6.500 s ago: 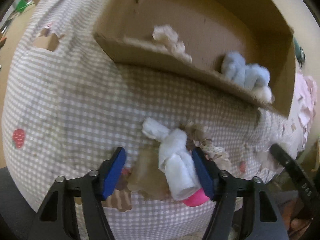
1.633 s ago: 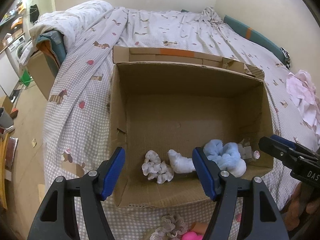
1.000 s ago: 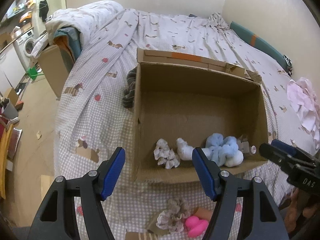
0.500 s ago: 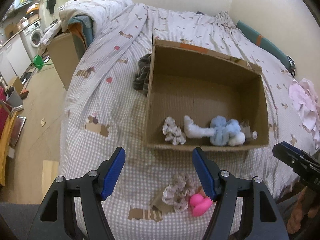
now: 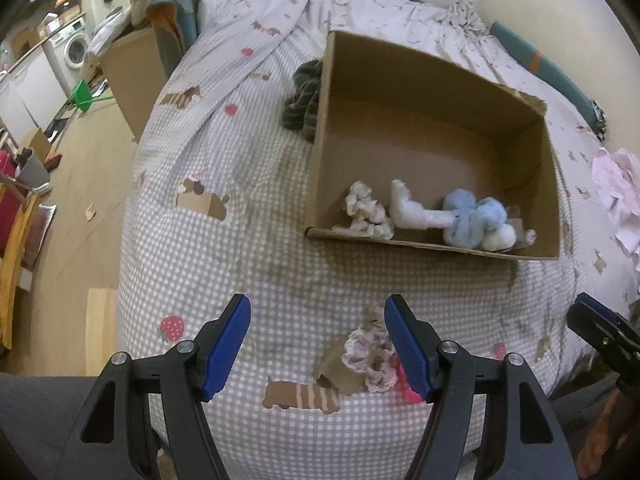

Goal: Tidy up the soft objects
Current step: 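Withdraw both tools from the box toward the remaining items, then grasp the lace scrunchie with the left tool while the right tool grasps the pink duck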

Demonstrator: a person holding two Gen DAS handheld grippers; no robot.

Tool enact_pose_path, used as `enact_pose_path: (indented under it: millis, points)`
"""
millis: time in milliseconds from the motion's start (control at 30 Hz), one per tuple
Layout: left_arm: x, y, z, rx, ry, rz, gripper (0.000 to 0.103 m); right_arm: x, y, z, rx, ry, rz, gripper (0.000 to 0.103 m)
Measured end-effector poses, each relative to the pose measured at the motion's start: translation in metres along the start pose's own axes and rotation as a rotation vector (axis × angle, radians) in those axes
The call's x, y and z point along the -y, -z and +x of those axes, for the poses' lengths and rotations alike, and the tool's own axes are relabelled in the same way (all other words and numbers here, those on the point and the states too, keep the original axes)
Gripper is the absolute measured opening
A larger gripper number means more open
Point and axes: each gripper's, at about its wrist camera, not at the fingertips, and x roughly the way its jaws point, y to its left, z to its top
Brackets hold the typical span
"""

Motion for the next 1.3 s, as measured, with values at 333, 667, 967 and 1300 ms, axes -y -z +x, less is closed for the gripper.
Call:
enact_pose_path:
  millis: [333,667,967,1300]
  points:
    - [-0.017,-0.003,0.021,-0.052,0.005,-0.096,0.067,0.004,-0.005,0.023,-0.051,0.000,0.038,0.084]
    - [-0.016,0.003,0.061,-0.224,0.128,-0.165,0.064,0.005,-0.010,0.034,-0.071,-0.026,0.097,0.084]
    - [0.020,0.008,0.080,-0.275,0.159,-0.023,0.048,0.002,-0.011,0.038,-0.090,-0.037,0.093,0.084]
    - [0.063,0.007,0.091,-0.229,0.125,0.178,0.010,0.003,-0.009,0.039,-0.104,-0.030,0.099,0.084]
